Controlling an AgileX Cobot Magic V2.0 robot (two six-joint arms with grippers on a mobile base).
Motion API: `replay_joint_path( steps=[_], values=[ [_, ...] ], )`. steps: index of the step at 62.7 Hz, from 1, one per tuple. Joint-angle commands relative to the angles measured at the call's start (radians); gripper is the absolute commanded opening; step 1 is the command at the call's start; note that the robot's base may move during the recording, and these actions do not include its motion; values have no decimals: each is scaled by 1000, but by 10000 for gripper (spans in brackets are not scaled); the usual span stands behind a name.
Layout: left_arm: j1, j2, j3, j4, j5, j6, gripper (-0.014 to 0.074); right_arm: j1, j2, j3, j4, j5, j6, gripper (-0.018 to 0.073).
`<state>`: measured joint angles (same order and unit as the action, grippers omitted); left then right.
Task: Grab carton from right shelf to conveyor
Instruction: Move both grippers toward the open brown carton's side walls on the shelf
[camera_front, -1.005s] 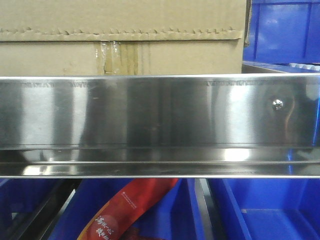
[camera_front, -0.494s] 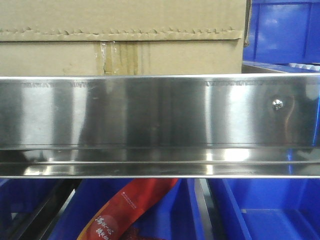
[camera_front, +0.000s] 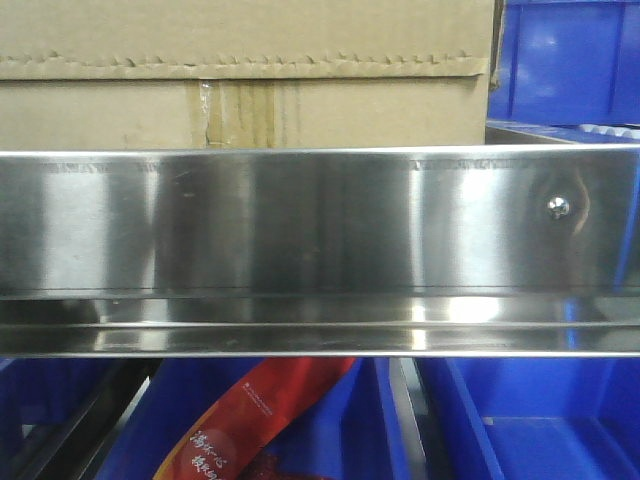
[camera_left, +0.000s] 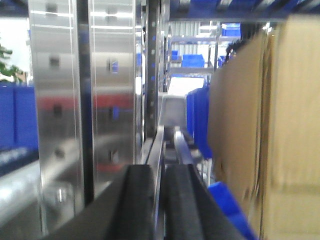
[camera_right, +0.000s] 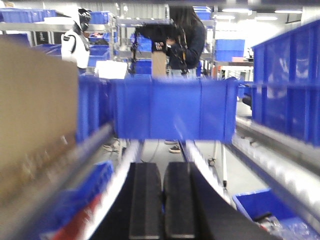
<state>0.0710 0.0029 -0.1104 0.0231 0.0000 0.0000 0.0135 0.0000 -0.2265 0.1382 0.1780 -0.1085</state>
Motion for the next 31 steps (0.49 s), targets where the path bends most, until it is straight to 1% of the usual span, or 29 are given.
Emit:
replay_joint_path(
  steps=[1,6,9,10,11,14,18,23,27,31],
  values=[
    [4,-3,-120,45,101,0,148,0,15,-131,13,134,-5,25],
    [4,31,-240,80,216,0,256,0,64,-233,24,189,-5,162],
    [4,56,-296,80,267,0,300,0,109,-286,24,210,-5,293],
    [4,70,-321,80,286,0,318,0,121,-299,24,215,-5,324],
    [4,79,-336,80,296,0,329,0,139,-318,24,217,-5,370],
    [4,110,-384,78,311,0,356,0,179,-352,24,217,-5,465],
    [-9,148,-431,67,304,0,381,0,231,-383,24,217,-5,573],
    [-33,199,-472,59,319,0,403,0,277,-393,20,202,-5,564],
    [-49,248,-506,59,362,0,421,2,309,-393,24,149,-5,559],
    [-67,300,-550,57,427,0,440,4,341,-417,50,148,-5,559]
  ],
)
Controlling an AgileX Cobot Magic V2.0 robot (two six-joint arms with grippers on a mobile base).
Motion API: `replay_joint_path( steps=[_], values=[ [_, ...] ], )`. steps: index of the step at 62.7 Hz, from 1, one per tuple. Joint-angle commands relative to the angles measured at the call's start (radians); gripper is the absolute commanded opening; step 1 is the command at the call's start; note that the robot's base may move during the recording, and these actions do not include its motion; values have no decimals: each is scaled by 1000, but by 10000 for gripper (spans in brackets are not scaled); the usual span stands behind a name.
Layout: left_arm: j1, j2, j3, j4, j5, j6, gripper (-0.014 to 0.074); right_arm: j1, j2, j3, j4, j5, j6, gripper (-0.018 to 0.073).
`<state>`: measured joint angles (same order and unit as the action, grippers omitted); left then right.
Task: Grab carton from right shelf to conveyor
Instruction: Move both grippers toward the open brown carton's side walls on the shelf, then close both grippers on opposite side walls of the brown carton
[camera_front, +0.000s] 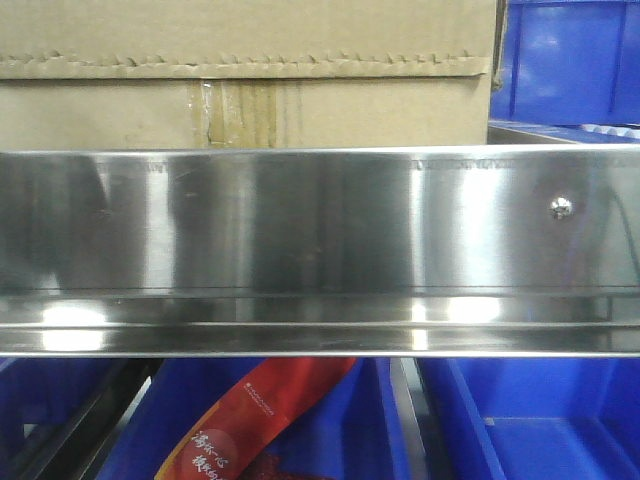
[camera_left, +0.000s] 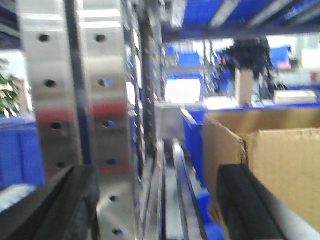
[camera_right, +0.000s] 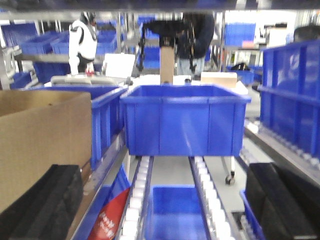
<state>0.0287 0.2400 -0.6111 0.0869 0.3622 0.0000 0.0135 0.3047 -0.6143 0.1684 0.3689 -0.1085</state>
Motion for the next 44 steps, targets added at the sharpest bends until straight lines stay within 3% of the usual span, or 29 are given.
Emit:
replay_joint_path(
  steps=[1,16,28,44],
  values=[
    [-31,73,-59,-7,76,0,444,7,43,-41,25,-39,-5,559],
    [-170,260,-268,-9,233,0,456,126,200,-243,36,128,-5,559],
    [-262,470,-449,-22,405,0,456,272,393,-424,49,240,-5,559],
    [-329,731,-716,-25,553,0,456,402,657,-667,49,341,-5,559]
  ],
)
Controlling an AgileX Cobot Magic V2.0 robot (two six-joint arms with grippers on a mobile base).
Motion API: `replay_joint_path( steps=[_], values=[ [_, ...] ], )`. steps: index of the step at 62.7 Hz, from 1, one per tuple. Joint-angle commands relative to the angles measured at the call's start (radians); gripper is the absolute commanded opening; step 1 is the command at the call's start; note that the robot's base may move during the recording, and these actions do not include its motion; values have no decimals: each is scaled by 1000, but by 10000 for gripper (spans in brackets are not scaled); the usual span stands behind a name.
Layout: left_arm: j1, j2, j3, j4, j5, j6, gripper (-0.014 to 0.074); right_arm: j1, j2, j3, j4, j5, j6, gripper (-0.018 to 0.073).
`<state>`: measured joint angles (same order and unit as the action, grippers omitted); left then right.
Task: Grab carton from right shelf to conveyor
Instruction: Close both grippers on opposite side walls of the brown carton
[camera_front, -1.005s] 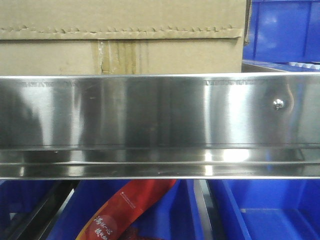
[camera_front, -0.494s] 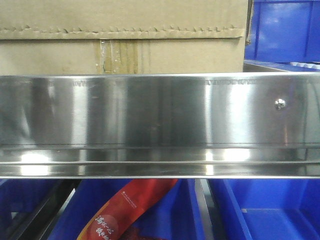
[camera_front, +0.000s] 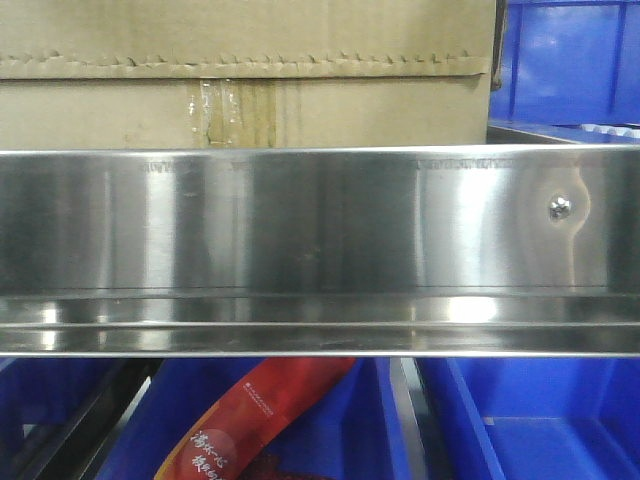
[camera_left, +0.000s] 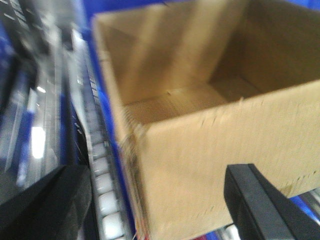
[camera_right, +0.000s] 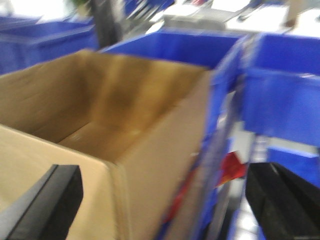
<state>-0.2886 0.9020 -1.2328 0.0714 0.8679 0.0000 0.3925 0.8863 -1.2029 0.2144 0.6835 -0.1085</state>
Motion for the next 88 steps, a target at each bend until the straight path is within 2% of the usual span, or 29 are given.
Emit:
replay_joint_path(
  steps=[1,6,12,17,22,32,41,49,56,67,88],
  values=[
    [-12,90,-112,-9,59,-5,456,25,91,-95,1,36,-5,559],
    [-12,179,-232,21,138,-72,456,27,186,-202,-9,116,6,559],
    [-12,293,-397,85,262,-128,456,27,308,-392,-130,279,133,559],
    [-12,386,-527,117,353,-156,456,27,411,-548,-214,427,190,559],
    [-12,470,-633,121,353,-161,456,27,514,-695,-221,537,202,559],
    [-12,607,-759,124,353,-168,456,80,679,-884,-247,538,205,559],
    [-12,677,-773,158,353,-192,456,96,758,-915,-302,538,241,559],
    [-12,730,-773,166,353,-192,456,90,811,-915,-312,538,250,559],
    [15,767,-773,166,353,-194,456,77,844,-915,-319,538,261,559],
    [64,808,-773,110,353,-194,456,56,881,-915,-325,538,268,559],
    [83,860,-773,114,353,-194,452,50,952,-915,-325,538,268,554]
  ],
)
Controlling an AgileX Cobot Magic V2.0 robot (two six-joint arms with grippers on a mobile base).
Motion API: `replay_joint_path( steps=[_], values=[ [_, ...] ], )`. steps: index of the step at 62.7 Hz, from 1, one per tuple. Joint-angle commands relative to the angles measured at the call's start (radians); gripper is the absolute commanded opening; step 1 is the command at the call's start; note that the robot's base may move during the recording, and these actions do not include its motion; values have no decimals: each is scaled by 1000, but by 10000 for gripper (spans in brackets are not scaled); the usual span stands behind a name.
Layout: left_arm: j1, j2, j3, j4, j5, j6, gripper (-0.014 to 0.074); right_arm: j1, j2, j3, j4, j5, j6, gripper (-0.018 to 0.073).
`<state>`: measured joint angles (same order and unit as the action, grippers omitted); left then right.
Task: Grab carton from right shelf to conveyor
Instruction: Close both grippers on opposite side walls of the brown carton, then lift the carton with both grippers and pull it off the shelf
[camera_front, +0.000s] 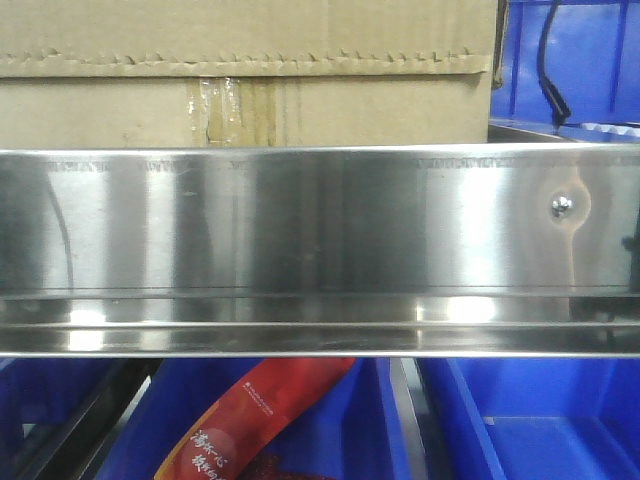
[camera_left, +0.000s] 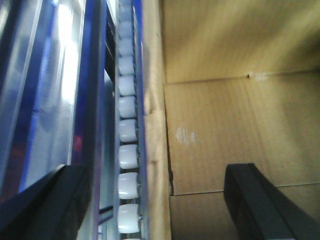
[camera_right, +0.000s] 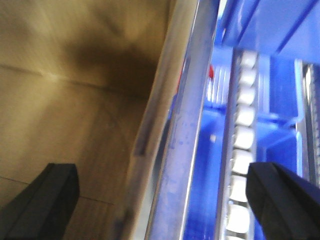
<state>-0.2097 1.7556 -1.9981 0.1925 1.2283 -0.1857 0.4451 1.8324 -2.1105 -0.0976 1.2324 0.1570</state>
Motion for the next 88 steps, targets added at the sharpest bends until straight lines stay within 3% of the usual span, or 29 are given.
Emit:
replay_joint_path(
  steps=[1,6,9,20,25,39,57,69,88],
  values=[
    [5,6,-8,-7,-7,-9,447,-3,7,-7,-13,-11,3,548],
    [5,11,-8,-7,-7,-9,400,-3,11,-7,-13,-11,3,460],
    [5,11,-8,-7,-7,-9,342,-3,12,-7,-13,-11,3,353],
    [5,11,-8,-7,-7,-9,-50,-3,12,-7,-13,-11,3,-99],
    [5,11,-8,-7,-7,-9,11,-3,12,-7,-13,-11,3,-56],
    [5,-13,-8,-15,-7,-9,-7,-3,-22,-7,-13,-11,3,-69],
    [2,-190,-8,-72,-7,-9,-7,8,-191,-7,-13,-11,3,-69],
    [-52,-307,30,-68,-7,-9,-17,78,-302,58,-13,-11,3,-69],
    [-159,-466,280,-46,-7,-52,-17,200,-428,269,-15,-11,3,-69]
  ],
)
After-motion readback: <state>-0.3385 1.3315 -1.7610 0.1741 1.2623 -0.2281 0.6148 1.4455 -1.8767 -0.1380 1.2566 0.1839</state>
